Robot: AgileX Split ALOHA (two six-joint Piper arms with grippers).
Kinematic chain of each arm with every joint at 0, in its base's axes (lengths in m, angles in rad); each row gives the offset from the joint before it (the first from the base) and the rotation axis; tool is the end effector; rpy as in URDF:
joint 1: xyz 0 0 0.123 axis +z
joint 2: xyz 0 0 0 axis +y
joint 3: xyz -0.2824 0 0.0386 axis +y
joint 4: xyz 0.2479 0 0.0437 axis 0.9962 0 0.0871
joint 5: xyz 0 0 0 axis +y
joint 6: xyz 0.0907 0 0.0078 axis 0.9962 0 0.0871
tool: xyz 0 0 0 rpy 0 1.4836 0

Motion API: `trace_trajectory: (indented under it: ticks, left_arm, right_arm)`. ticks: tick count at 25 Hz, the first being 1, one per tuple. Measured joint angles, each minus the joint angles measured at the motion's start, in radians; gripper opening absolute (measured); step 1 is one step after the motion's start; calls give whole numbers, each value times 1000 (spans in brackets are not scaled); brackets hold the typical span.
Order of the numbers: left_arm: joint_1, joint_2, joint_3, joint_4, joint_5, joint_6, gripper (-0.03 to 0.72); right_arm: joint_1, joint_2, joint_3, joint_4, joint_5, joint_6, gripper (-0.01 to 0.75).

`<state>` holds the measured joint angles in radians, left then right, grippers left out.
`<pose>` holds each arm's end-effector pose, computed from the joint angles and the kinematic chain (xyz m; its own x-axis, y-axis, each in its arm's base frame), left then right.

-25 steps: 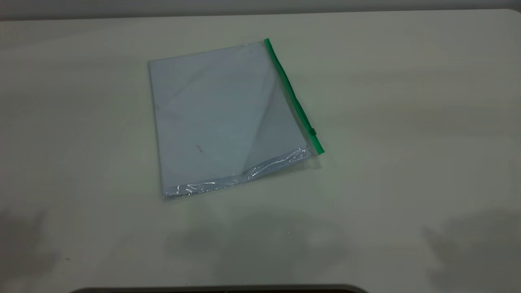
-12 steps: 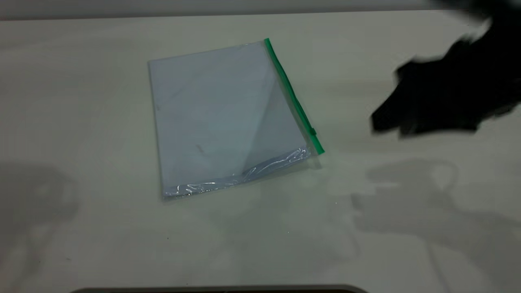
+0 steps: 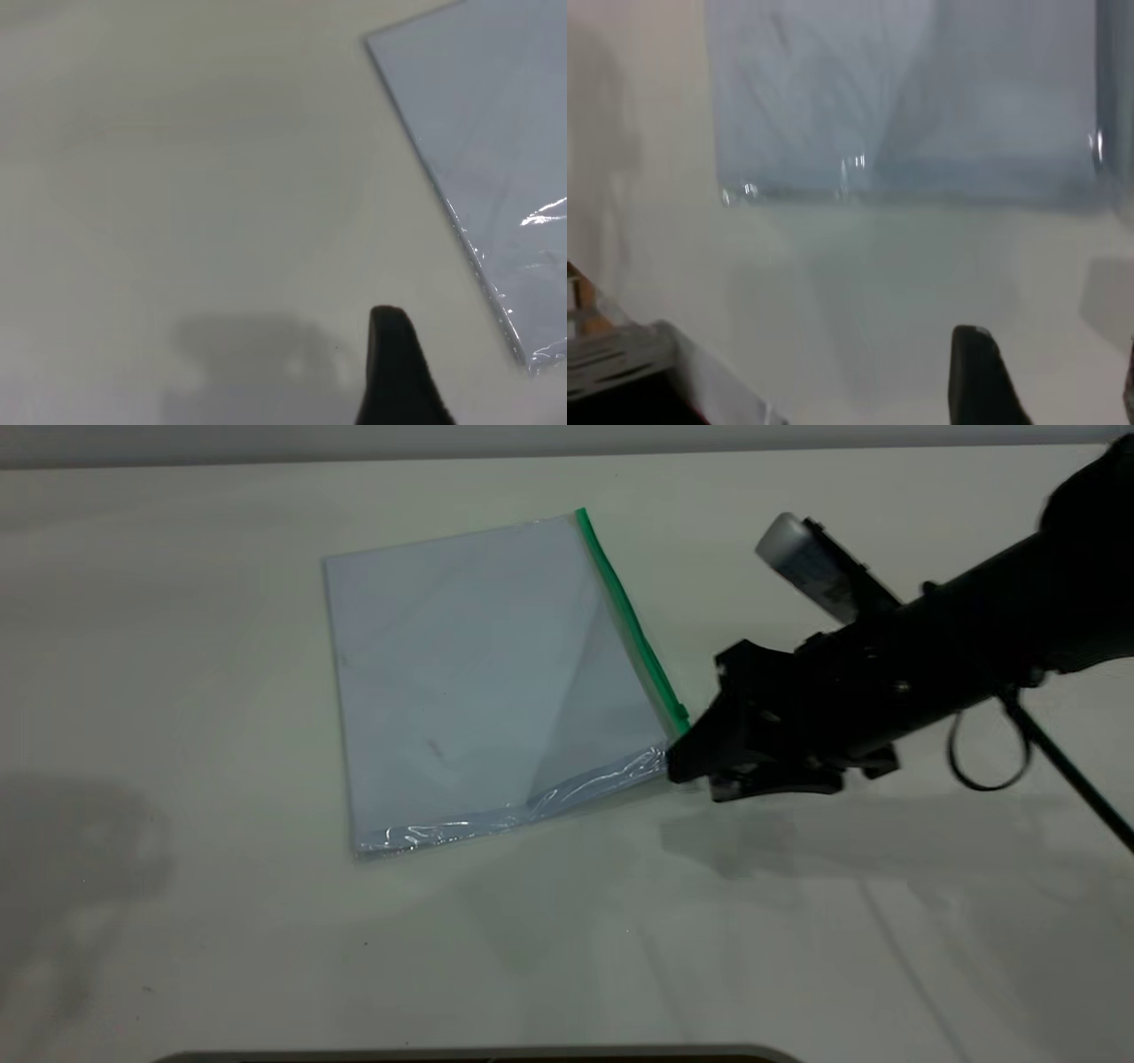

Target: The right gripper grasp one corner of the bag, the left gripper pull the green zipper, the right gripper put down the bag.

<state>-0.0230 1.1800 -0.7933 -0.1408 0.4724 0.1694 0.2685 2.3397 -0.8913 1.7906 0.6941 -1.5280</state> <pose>0.2393 -0.0113 0.2826 -0.6907 0.0596 -0.7206 0.0993 0.9950 -0.0128 0.2980 0.1410 -0.0073 -0.9846 -0.0117 -0.1746 -0.1273 0.7326 0.6686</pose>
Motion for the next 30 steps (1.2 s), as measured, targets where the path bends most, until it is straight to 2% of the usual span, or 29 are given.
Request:
trace_trajectory:
  ticks: [4, 14, 22, 26, 30]
  left_arm:
    - [0, 0, 0, 0, 0, 0, 515]
    - [0, 0, 0, -17, -1, 0, 515]
    - [0, 0, 0, -18, -1, 0, 515]
    - [0, 0, 0, -18, -1, 0, 515]
    - [0, 0, 0, -18, -1, 0, 515]
  right_arm:
    - [-1, 64, -73, 1, 60, 40, 430]
    - [-28, 104, -128, 2, 60, 76, 430]
    - [-52, 110, -126, -104, 170, 178, 430]
    - [-54, 110, -126, -164, 96, 200, 430]
    - [-54, 121, -127, -43, 61, 118, 430]
